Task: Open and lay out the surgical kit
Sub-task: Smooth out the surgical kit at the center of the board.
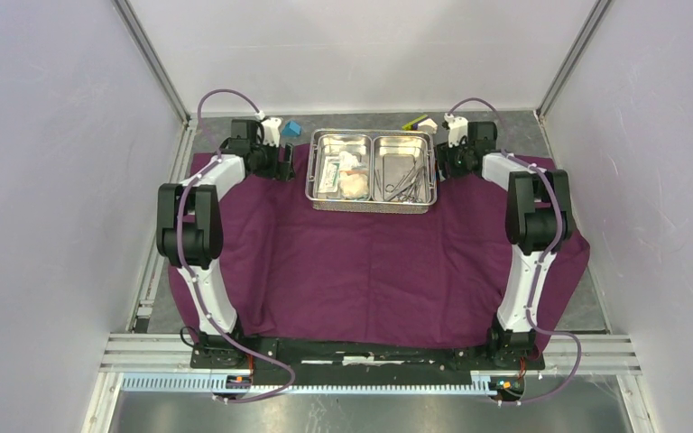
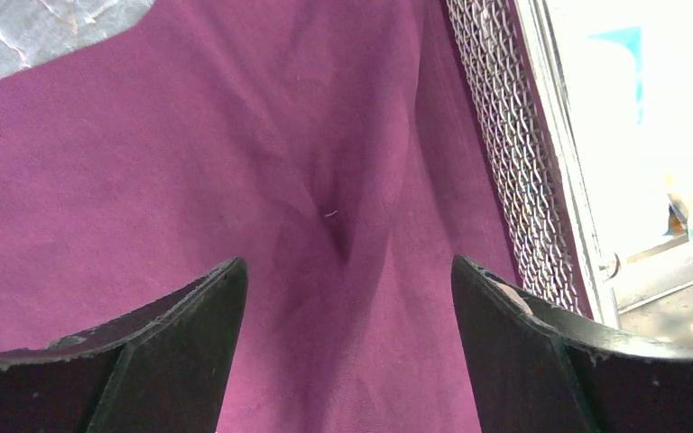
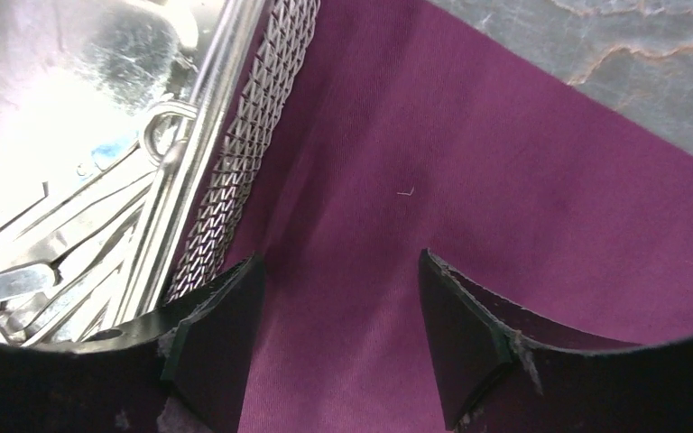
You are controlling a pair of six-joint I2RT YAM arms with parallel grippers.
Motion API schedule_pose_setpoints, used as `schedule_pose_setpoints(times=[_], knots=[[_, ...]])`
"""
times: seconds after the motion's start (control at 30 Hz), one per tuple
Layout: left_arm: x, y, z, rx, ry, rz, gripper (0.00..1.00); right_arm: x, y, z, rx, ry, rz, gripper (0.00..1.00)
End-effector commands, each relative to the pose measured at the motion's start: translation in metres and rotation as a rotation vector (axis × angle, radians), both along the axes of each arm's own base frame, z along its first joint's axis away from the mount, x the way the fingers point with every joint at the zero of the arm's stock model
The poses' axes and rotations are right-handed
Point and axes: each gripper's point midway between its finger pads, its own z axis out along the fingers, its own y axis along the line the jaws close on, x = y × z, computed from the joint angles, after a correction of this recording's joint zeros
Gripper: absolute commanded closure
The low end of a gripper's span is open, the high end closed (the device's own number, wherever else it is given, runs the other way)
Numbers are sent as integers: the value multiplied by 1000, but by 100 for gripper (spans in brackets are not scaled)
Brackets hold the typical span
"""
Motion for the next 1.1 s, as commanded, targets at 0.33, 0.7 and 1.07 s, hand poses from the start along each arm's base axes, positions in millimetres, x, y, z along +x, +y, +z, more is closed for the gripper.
schedule_pose_setpoints(times=[0.33, 0.7, 1.07], knots=[[2, -5, -18, -14, 42, 9, 31, 6, 5, -16, -57, -4, -6, 70], [-3, -10, -28, -14, 141, -25, 97, 20, 0, -13, -88, -7, -19, 100], [2, -5, -33, -40, 164, 90, 98, 55, -7, -8, -139, -24, -47, 100]])
